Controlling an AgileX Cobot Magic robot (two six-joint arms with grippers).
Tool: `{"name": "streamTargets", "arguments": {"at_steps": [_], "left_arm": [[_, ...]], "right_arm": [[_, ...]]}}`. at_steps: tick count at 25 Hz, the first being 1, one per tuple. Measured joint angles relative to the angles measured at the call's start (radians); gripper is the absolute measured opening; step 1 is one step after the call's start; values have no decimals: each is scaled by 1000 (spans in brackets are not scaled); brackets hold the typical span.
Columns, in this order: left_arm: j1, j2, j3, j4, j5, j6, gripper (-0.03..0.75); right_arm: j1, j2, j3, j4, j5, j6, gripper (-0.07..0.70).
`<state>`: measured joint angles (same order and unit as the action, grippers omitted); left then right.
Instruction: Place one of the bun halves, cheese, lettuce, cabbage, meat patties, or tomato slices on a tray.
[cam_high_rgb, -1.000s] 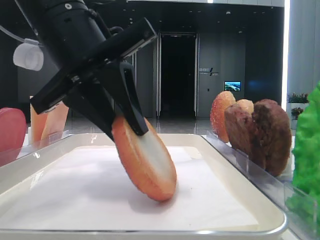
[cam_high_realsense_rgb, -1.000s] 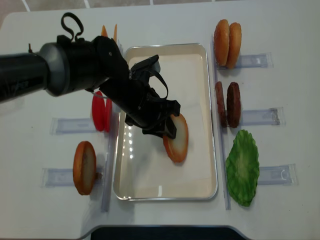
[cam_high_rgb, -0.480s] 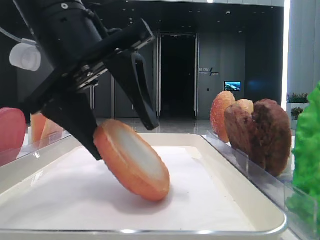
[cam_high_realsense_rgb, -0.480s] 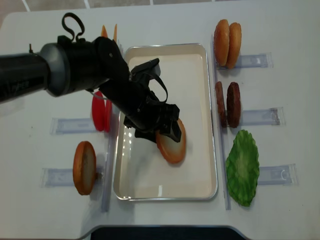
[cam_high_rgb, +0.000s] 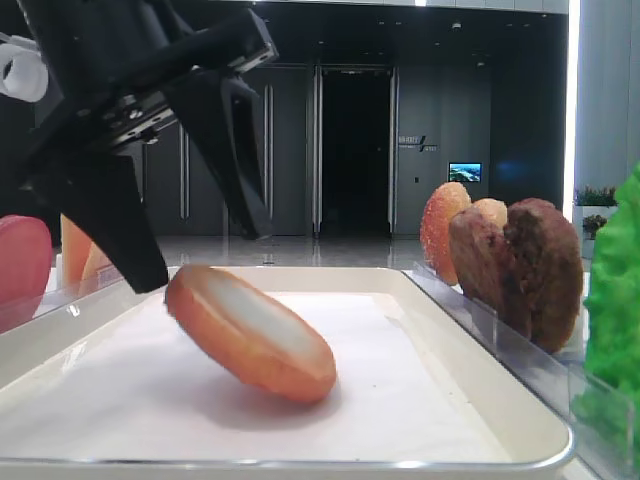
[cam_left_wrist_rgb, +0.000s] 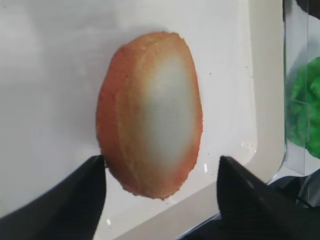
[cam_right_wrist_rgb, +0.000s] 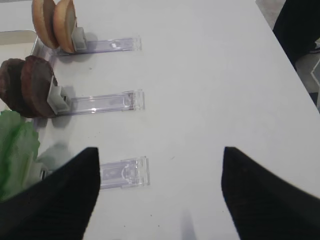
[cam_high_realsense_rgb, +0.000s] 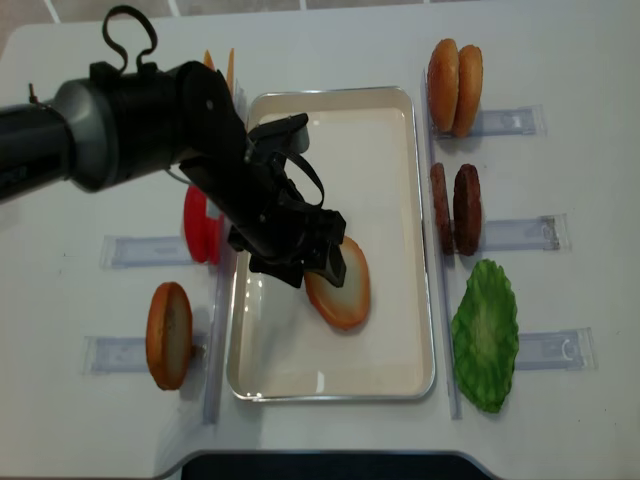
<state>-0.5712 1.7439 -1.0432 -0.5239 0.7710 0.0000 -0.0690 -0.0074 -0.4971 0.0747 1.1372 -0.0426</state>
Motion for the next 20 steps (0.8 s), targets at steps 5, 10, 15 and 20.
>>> {"name": "streamTargets", "arguments": {"at_steps": [5, 10, 15, 20], "left_arm": [[0, -29, 0, 78, 28, -59, 528], [0, -55, 0, 121, 56, -85, 559], [0, -98, 0, 190, 96, -122, 577], [0, -124, -19, 266, 174, -162, 603]], "right_arm": [[0, 0, 0, 0, 0, 0, 514], [0, 0, 0, 0, 0, 0, 514], [0, 0, 0, 0, 0, 0, 514], [0, 0, 0, 0, 0, 0, 514]]}}
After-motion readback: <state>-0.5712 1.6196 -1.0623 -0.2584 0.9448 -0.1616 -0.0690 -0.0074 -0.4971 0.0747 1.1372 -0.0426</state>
